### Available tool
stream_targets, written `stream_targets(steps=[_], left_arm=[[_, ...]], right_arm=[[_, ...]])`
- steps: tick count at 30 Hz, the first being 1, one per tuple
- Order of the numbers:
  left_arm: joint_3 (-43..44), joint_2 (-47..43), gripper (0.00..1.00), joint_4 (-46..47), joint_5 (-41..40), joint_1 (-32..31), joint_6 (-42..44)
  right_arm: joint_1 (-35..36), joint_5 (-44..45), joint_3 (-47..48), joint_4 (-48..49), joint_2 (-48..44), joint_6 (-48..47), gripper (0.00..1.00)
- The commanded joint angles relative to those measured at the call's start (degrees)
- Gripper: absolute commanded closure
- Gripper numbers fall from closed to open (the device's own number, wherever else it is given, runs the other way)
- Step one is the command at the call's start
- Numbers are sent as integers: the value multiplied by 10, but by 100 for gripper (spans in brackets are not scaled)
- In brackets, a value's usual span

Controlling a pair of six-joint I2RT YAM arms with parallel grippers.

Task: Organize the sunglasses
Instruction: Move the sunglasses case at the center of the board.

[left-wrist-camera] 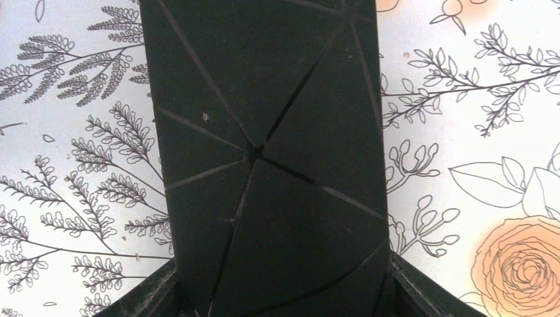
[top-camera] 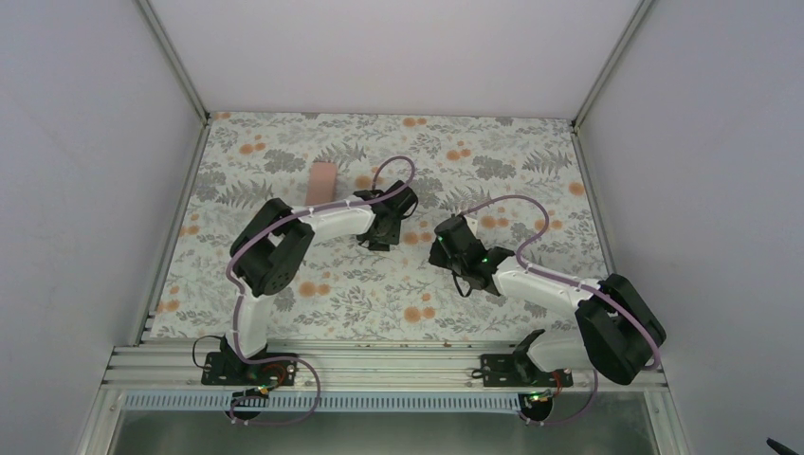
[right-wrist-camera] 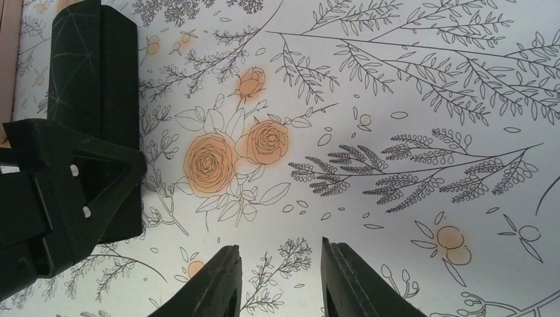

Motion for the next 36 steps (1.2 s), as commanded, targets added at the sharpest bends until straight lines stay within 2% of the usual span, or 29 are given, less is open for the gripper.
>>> stream_targets(steps=[1, 7, 14, 23, 30, 36], left_arm=[[17, 12, 42, -34, -33, 0, 3], [15, 6, 43, -26, -41, 31, 25], [6, -3, 43, 34, -16, 100, 107], [78, 62, 42, 32, 3, 157, 170], [107, 68, 30, 25, 14, 161, 183], [136, 43, 24, 3, -5, 161, 182]], right_arm=[[-4, 19, 0, 4, -4, 13, 67], [-5, 19, 3, 0, -6, 13, 67], [-5, 19, 8, 0, 2, 12, 67], [-5, 12, 17, 1, 19, 9, 67], [-4, 9, 18, 0, 21, 9, 68], [-5, 1, 18, 4, 21, 6, 68]])
